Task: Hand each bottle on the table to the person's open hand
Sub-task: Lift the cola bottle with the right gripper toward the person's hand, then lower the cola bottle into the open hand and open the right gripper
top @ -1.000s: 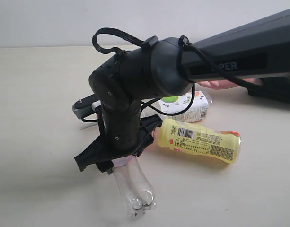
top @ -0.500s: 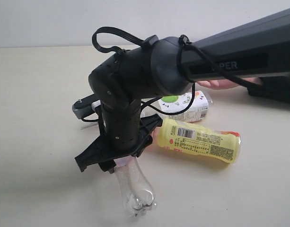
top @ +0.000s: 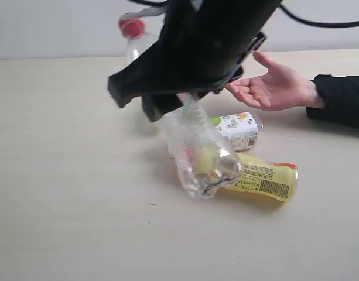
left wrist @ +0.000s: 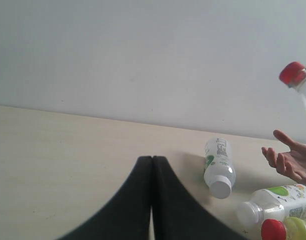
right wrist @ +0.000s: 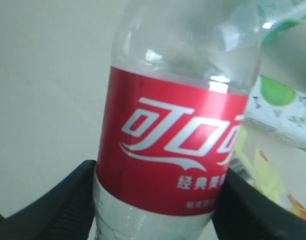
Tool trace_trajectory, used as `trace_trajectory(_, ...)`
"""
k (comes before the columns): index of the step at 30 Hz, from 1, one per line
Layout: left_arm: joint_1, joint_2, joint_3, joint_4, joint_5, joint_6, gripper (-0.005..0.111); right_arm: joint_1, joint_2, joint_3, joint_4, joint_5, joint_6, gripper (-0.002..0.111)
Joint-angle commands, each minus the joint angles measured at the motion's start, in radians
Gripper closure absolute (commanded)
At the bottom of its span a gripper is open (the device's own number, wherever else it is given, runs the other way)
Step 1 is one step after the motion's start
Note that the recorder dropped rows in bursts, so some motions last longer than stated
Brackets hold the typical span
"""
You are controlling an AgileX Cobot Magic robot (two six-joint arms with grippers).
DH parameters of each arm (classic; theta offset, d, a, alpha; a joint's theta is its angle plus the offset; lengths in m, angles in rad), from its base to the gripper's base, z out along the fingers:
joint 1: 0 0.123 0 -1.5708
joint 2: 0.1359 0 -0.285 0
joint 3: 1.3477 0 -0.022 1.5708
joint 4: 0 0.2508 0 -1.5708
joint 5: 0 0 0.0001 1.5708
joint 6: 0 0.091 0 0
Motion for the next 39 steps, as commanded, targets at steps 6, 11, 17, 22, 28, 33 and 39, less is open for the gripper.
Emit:
trace_trajectory(6,0.001,-0.006,-0.001,0.005,-0.004,0.001,0.106,-0.264,-0.091,-0.003,-0.077,0.109,-0.013,0.108)
trace_trajectory(11,0.001,-0.006,-0.001,0.005,-0.004,0.001,0.106,-0.381,-0.055,-0.003,-0.077,0.095,-0.06,0.108)
trace_trajectory(17,0.001,-0.006,-0.001,0.005,-0.004,0.001,0.106,-0.528,0.048,-0.003,-0.009,0.016,-0.164,0.108)
trace_trajectory(22,0.001,-0.006,-0.001,0.005,-0.004,0.001,0.106,-0.613,0.185,-0.055,0.021,-0.025,-0.2,0.108)
trace_trajectory(28,0.001,-0.006,-0.001,0.005,-0.004,0.001,0.106,-0.63,0.359,-0.227,0.021,-0.001,-0.244,0.108)
trace_trajectory(33,0.001,-0.006,-0.001,0.005,-0.004,0.001,0.106,-0.63,0.477,-0.397,0.021,0.06,-0.271,0.108)
trace_trajectory(39,0.001,-0.006,-0.001,0.005,-0.004,0.001,0.106,-0.63,0.598,-0.492,0.019,0.077,-0.288,0.108)
